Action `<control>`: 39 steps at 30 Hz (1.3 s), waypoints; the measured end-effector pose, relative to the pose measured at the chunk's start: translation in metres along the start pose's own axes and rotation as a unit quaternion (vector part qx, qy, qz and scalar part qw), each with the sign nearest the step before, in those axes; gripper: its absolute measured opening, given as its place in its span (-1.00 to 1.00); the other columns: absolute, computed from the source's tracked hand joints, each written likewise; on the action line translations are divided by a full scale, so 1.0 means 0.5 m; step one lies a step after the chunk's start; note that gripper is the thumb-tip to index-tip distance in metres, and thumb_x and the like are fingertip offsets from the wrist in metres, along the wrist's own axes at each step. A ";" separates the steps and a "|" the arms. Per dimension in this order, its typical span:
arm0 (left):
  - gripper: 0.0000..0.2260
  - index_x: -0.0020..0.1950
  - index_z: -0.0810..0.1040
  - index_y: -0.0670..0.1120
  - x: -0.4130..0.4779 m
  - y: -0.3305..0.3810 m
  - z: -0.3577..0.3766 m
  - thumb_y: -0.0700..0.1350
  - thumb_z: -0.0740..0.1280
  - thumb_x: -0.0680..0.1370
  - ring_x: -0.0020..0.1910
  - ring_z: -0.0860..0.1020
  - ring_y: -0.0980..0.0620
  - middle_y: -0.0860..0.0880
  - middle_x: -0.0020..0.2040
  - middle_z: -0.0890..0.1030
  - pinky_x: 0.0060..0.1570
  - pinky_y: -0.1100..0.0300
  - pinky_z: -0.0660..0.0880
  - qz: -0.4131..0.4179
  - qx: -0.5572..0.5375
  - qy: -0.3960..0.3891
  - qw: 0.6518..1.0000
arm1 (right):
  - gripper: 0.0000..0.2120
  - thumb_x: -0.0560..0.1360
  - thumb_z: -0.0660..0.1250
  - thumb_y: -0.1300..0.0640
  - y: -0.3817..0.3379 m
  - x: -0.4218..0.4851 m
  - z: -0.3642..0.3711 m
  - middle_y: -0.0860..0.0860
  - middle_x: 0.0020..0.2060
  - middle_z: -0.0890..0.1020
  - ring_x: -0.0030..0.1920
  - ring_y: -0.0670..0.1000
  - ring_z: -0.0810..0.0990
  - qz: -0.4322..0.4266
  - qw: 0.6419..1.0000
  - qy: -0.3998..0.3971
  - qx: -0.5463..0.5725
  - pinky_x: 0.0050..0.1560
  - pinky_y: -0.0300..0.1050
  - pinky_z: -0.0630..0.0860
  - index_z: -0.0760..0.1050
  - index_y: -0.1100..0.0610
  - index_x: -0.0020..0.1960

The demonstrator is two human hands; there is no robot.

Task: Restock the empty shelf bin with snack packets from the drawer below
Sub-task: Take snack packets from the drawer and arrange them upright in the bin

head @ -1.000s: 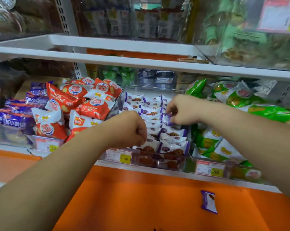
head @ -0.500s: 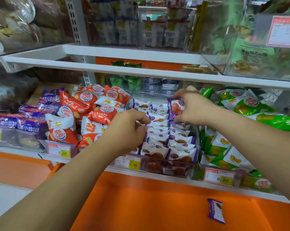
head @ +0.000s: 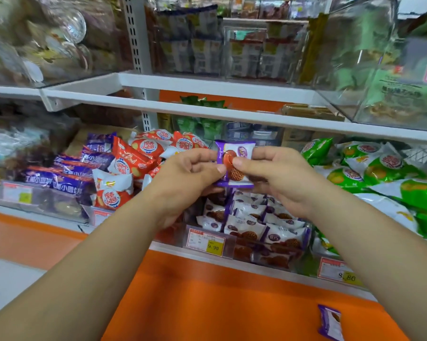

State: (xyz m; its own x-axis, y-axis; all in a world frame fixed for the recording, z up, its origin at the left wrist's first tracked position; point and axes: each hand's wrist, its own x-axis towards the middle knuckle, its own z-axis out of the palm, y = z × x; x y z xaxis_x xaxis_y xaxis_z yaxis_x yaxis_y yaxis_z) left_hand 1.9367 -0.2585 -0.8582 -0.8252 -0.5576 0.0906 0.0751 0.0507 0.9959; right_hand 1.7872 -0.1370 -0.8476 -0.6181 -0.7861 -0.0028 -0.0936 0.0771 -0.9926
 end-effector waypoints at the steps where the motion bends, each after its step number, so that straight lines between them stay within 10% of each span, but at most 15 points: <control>1: -0.80 0.24 0.62 -0.10 0.002 0.005 -0.007 -0.21 0.36 0.63 0.04 0.71 -0.02 -0.07 0.01 0.75 0.05 0.13 0.65 0.015 0.039 0.008 0.999 | -0.75 0.46 0.56 0.16 -0.001 0.004 0.003 0.08 -0.09 0.75 -0.08 0.06 0.74 0.001 1.000 -0.001 -0.006 -0.09 0.02 0.68 0.66 0.17 0.11; 7: -0.78 0.21 0.66 -0.03 0.018 0.036 -0.057 -0.22 0.35 0.61 -0.06 0.59 0.31 0.12 0.02 0.67 -0.08 0.60 0.42 0.168 0.364 0.151 0.904 | -0.76 0.49 0.53 0.09 -0.001 0.067 0.034 -0.04 -0.33 0.50 -0.31 -0.02 0.48 -0.066 0.939 0.009 -0.337 -0.24 -0.14 0.41 0.49 0.08 -0.23; 14: -0.73 0.25 0.63 0.01 0.018 0.010 -0.073 -0.20 0.35 0.58 0.08 0.60 0.10 0.08 0.15 0.65 0.09 0.17 0.56 0.193 0.440 0.128 0.868 | -0.70 0.35 0.65 0.04 0.040 0.120 0.087 -0.13 -0.21 0.53 -0.10 0.00 0.59 -0.062 0.884 -0.022 -0.463 -0.07 -0.12 0.52 0.54 -0.05 -0.11; 24: -0.71 0.28 0.63 0.03 0.025 -0.013 -0.065 -0.18 0.35 0.59 -0.02 0.62 0.15 0.11 0.15 0.67 0.06 0.18 0.57 0.185 0.461 0.088 0.863 | -0.81 0.47 0.52 -0.08 0.083 0.138 0.106 -0.05 0.05 0.57 0.20 0.09 0.52 -0.088 0.765 -0.010 -0.638 0.05 -0.04 0.36 0.59 -0.09 0.02; 30: -0.75 0.19 0.66 0.06 0.000 -0.019 -0.040 -0.18 0.38 0.56 -0.11 0.59 0.07 0.14 -0.10 0.62 -0.02 0.08 0.59 0.163 0.487 0.016 0.858 | -0.64 0.44 0.47 -0.23 0.068 0.123 0.100 -0.05 0.16 0.62 0.25 0.13 0.52 -0.068 0.756 -0.017 -0.651 0.07 0.01 0.44 0.60 -0.15 0.18; 35: -0.85 0.07 0.71 -0.02 -0.065 -0.016 -0.017 -0.17 0.40 0.55 -0.23 0.57 0.14 0.12 -0.22 0.63 -0.18 0.24 0.51 0.148 0.514 -0.023 0.845 | -0.63 0.52 0.44 -0.12 0.026 0.041 0.044 0.00 0.30 0.58 0.29 0.12 0.55 -0.070 0.818 0.011 -0.571 0.22 0.06 0.54 0.57 -0.09 0.30; 39: -0.93 -0.08 0.69 -0.02 -0.142 -0.042 0.036 -0.16 0.42 0.53 -0.34 0.52 0.25 0.17 -0.33 0.58 -0.34 0.40 0.35 0.139 0.492 -0.048 0.858 | -0.91 0.52 0.41 -0.07 0.011 -0.096 -0.007 -0.04 -0.14 0.63 -0.01 0.08 0.63 -0.101 0.836 0.017 -0.540 0.03 -0.01 0.59 0.64 -0.07 -0.09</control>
State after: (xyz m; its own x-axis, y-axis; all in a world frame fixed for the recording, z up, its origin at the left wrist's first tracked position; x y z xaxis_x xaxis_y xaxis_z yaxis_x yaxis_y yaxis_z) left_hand 1.9836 -0.2052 -0.8855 -0.8978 -0.3417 0.2777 -0.1926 0.8720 0.4501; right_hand 1.8135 -0.0969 -0.8525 -0.5244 -0.8338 0.1726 -0.8368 0.4673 -0.2853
